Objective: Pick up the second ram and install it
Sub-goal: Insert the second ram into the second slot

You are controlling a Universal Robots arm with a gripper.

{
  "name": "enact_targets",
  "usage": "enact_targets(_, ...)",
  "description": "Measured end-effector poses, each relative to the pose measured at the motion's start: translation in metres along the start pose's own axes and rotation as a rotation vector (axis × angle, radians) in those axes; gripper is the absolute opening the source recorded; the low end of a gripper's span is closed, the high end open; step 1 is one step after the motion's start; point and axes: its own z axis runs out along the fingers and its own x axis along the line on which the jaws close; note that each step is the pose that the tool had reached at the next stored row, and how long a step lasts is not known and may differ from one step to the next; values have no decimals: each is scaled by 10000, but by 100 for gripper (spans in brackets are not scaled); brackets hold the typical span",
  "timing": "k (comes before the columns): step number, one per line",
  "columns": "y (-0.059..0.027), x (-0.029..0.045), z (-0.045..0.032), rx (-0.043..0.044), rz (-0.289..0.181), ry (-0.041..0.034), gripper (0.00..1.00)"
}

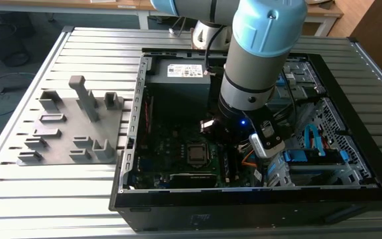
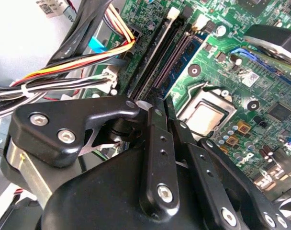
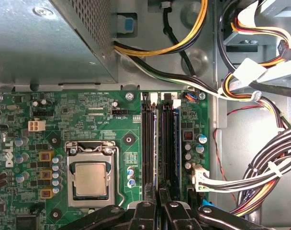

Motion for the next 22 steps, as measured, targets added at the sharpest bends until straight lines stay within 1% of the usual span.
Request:
enact_targets(2, 1, 0, 0, 0, -53, 1, 14)
enact_targets(22, 28, 1, 35, 3, -48, 2, 14)
